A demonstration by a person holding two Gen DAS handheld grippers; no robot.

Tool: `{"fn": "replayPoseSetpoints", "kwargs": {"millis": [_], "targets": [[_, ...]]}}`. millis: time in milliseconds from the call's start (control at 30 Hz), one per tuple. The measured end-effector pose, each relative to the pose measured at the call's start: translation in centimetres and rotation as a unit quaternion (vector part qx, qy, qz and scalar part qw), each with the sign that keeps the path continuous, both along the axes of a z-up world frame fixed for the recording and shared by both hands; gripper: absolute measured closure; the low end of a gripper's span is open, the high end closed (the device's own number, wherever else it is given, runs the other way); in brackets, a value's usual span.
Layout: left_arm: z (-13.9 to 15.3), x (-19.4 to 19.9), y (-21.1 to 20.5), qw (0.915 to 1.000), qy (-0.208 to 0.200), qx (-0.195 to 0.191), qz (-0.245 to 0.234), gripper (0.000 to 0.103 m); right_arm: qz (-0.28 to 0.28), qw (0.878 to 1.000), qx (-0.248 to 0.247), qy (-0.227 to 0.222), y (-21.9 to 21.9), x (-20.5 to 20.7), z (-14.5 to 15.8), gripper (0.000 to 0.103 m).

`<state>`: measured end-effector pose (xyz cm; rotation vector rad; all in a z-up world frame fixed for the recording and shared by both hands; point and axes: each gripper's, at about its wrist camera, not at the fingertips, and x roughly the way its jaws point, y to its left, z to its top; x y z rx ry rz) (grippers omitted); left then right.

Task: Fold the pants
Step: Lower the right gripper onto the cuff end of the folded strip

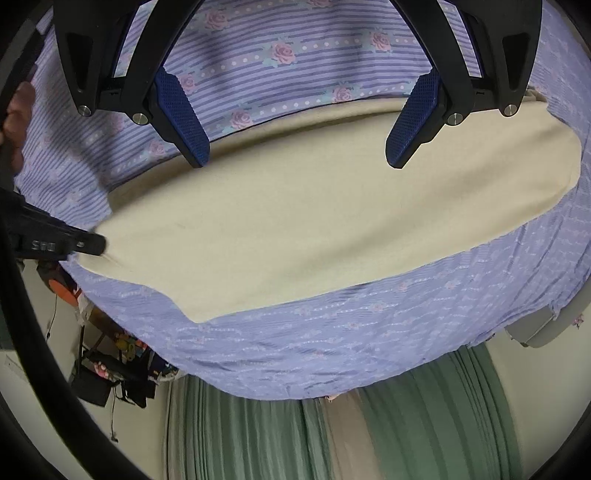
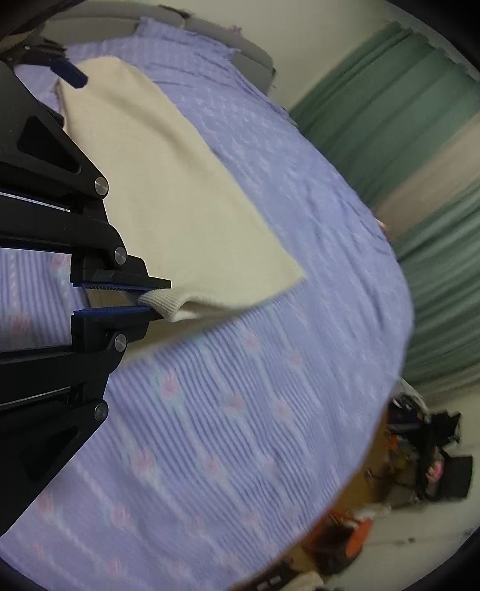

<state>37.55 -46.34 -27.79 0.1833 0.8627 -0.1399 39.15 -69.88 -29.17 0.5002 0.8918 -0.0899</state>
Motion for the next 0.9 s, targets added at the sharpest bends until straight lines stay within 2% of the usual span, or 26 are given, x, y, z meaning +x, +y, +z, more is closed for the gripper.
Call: {"fn": "replayPoseSetpoints", "kwargs": {"millis": [133,233,267,300,367,533,633,800,900], "targets": [[-0.2,0.4,-0.1,0.9999,0.01,-0.004,0.008,0.005,0.002,0.999,0.011,0.046,-1.0,1.1,-3.2,0.096],[-0.3,0.5,-0.3,0.9999,0.009,0.002,0.006,0.005,0.009,0.998,0.001,0.068,-0.6,1.6,-4.1,0.094],[-0.2,0.4,-0.2,1.0,0.007,0.003,0.005,0.005,0.007,0.998,0.004,0.069,-0.8,1.3,-4.2,0.085],[-0.2,0.4,-0.2,1.0,0.006,0.003,0.004,0.005,-0.002,0.998,0.006,0.07,-1.0,0.9,-4.1,0.067],[0.0,0.4,-0.2,1.0,0.005,0.003,0.004,0.005,-0.044,0.997,-0.014,0.066,-1.9,-0.8,-3.2,0.051],[0.3,0.5,-0.4,1.0,-0.004,0.001,0.003,0.005,-0.037,0.998,0.012,0.04,-1.9,-3.6,-1.7,0.051],[0.1,0.8,-0.6,1.0,-0.002,0.009,0.0,0.005,-0.016,0.998,0.048,0.04,-0.9,-3.4,-3.0,0.051],[0.1,0.8,-0.6,0.9999,-0.004,0.012,-0.007,0.005,-0.015,0.992,0.122,0.04,-0.1,-2.5,-5.2,0.051],[0.0,0.7,-0.9,0.9999,-0.001,0.013,-0.009,0.005,-0.01,0.988,0.146,0.043,0.6,-1.7,-6.6,0.051]]}}
